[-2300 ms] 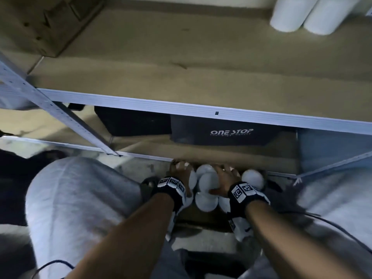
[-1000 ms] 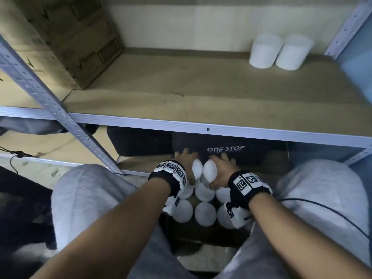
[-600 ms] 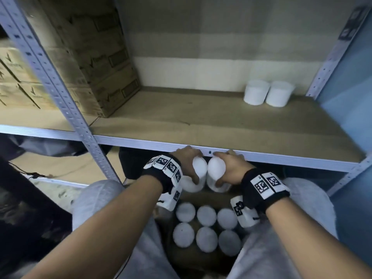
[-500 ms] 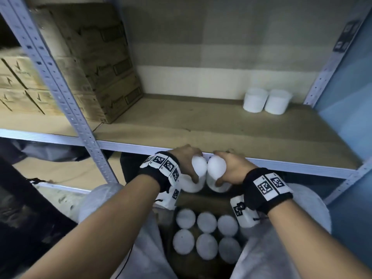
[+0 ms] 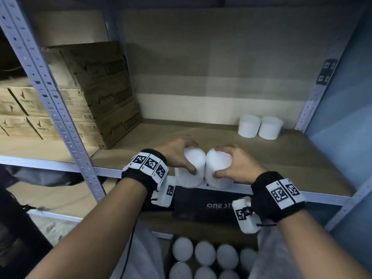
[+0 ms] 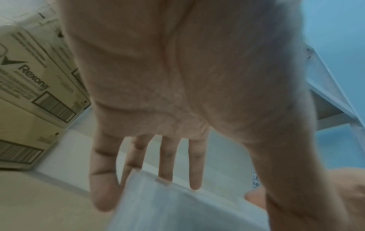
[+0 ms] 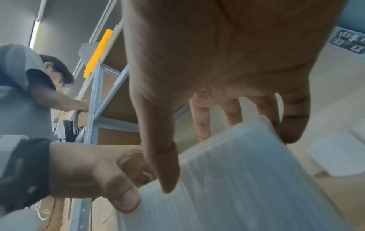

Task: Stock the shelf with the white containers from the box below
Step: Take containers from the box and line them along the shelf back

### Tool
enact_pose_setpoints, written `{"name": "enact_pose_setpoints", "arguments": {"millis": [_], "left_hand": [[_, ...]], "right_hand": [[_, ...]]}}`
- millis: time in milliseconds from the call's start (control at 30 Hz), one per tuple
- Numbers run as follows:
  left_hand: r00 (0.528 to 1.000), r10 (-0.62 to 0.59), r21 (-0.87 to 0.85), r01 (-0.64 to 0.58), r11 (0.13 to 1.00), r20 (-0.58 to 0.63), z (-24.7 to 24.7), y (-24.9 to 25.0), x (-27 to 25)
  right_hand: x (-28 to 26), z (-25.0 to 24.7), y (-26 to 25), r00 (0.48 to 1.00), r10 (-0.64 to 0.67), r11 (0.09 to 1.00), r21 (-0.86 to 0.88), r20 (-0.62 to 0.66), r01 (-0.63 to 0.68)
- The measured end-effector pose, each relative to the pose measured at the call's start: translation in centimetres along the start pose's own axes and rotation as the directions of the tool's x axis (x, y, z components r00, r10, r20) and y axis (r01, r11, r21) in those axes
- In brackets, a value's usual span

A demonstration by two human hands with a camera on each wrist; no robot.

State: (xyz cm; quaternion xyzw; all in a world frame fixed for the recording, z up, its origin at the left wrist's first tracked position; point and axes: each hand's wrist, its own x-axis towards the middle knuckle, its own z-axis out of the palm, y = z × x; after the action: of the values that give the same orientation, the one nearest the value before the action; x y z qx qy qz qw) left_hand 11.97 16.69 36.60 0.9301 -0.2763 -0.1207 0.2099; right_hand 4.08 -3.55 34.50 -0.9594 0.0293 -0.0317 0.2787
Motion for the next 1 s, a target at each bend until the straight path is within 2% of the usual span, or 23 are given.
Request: {"name": "enact_pose_setpoints", "arguments": {"millis": [100,233,433,667,833,900,1000], "left_hand": [[0.998,-0.008,-0.048,0.005,0.999,-0.062,0.2,0.3,1.0],[0.996,-0.039,-0.075,0.033,0.997,-0.078,1.0,0.4,2.3],[0.994,-0.112,-0.087,0.112,0.990,0.001,2.5,0.0,4.0],[0.994,-0.111,-0.066,0.112,0.992,0.025,2.5,0.1,4.4],[0.993,-0.108,-0.050,0.110,0.993,0.046,2.2,0.4,4.0],[0.995,-0.100,-0.024,0.101,0.995,0.024,2.0,0.6,3.6],[0.996,-0.044,0.022,0.045,0.999,-0.074,1.5,1.3,2.8]], "right_hand": [[1.0,-0.3,0.4,0.998,0.022,1.000,0.022,-0.057,-0.021],[2.0,0.1,1.2,0.997,0.053,0.998,0.018,-0.060,-0.052],[2.8,1.5,2.7,0.993,0.114,0.993,-0.025,-0.033,-0.115],[2.8,1.7,3.0,0.993,0.113,0.994,-0.007,-0.036,-0.113],[2.3,1.3,2.5,0.993,0.114,0.990,-0.084,-0.003,-0.114],[1.6,1.3,2.3,0.991,0.134,0.984,-0.117,-0.027,-0.137],[0.8,1.2,1.9,0.989,0.097,0.986,-0.122,-0.113,-0.111]]}}
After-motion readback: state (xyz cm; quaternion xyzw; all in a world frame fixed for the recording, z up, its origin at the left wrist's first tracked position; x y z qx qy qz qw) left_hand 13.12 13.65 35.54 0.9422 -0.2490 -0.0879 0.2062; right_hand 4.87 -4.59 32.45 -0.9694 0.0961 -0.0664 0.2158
